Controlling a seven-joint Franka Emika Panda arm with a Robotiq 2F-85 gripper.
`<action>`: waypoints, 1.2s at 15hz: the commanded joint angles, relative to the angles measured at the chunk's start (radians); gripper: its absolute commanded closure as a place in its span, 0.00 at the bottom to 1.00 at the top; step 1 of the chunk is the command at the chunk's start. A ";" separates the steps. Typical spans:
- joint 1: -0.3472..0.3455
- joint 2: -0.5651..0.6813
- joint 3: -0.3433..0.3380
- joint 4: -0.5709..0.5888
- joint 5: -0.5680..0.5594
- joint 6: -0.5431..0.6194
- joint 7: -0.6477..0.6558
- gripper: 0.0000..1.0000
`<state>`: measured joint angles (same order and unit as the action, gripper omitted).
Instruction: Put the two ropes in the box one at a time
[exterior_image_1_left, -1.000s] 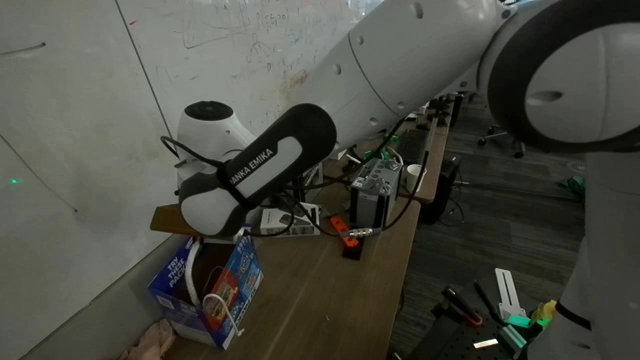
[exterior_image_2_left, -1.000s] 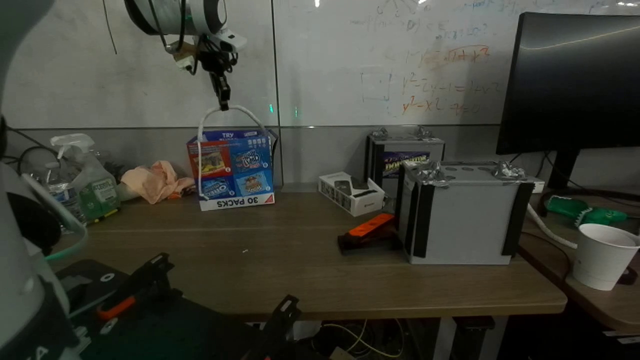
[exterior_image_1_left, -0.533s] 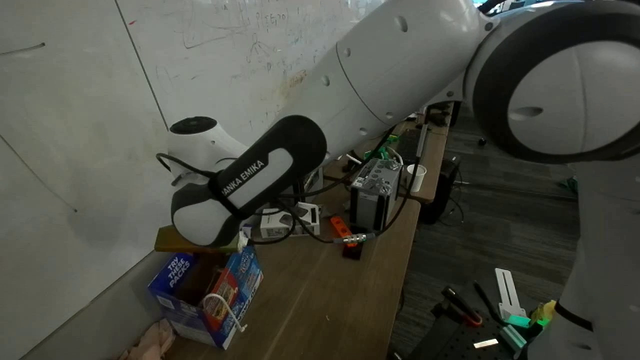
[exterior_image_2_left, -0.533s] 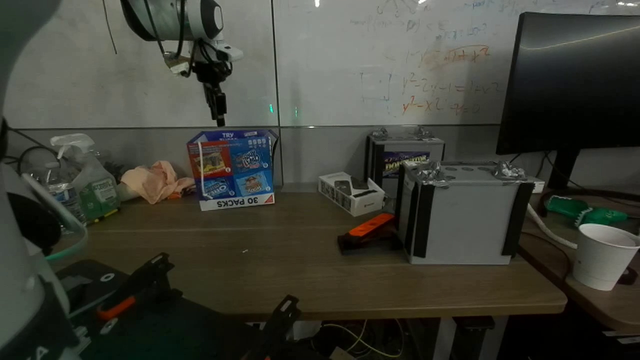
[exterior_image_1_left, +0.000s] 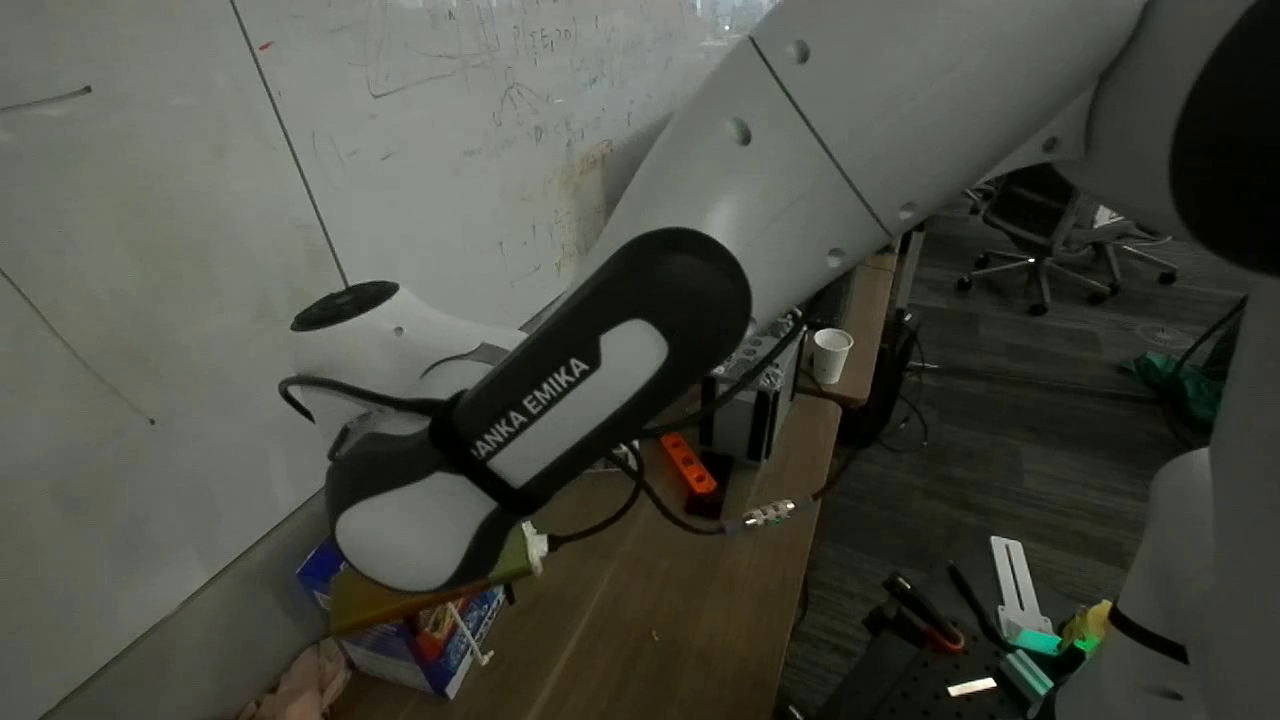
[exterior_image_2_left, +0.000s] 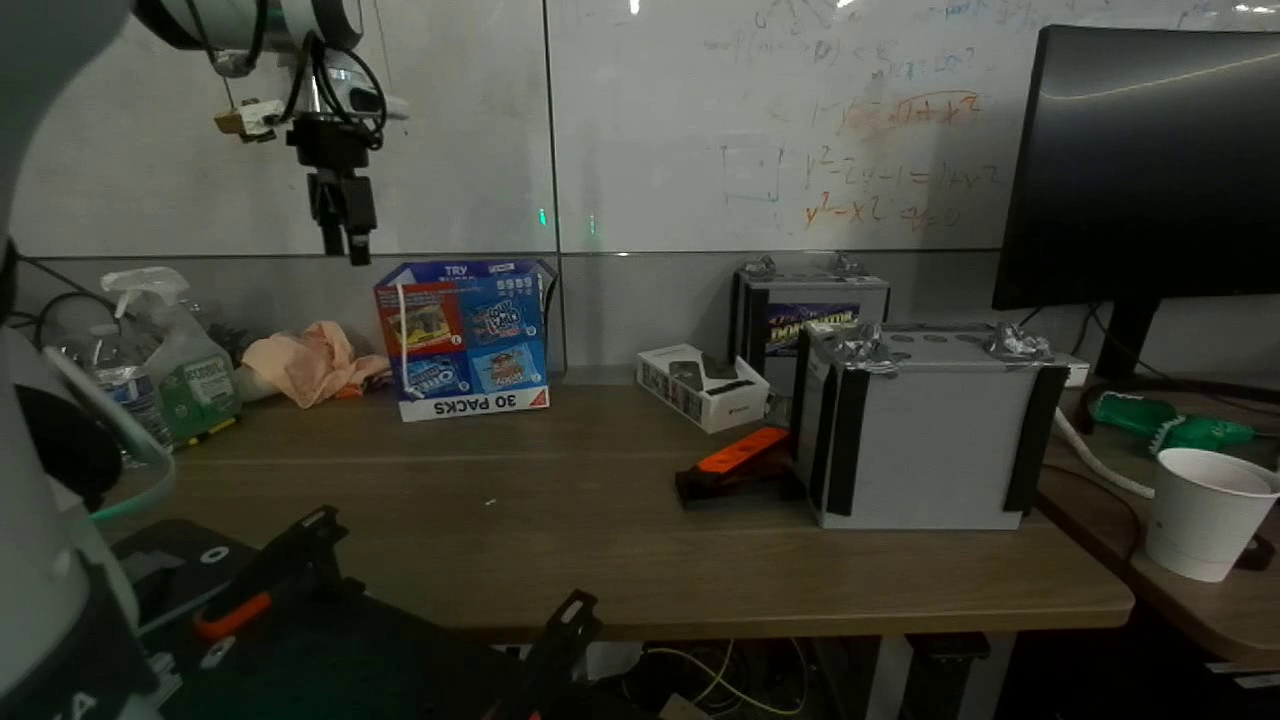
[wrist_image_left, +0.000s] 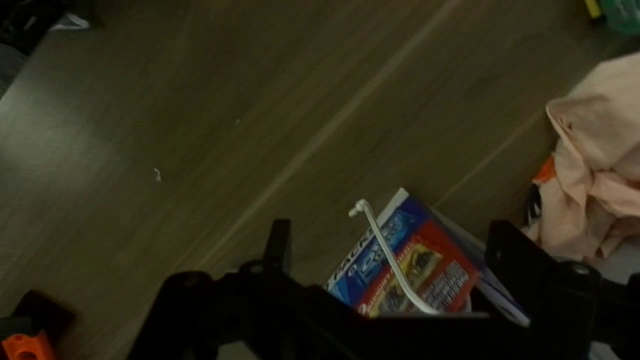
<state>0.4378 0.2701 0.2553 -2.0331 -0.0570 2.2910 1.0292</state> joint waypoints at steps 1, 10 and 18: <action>-0.021 -0.079 0.029 -0.169 -0.001 0.051 -0.177 0.00; -0.020 0.017 -0.056 -0.210 -0.295 0.318 -0.421 0.00; -0.105 0.153 -0.018 -0.190 -0.114 0.613 -0.794 0.00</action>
<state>0.3765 0.3758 0.1979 -2.2514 -0.2505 2.8210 0.3817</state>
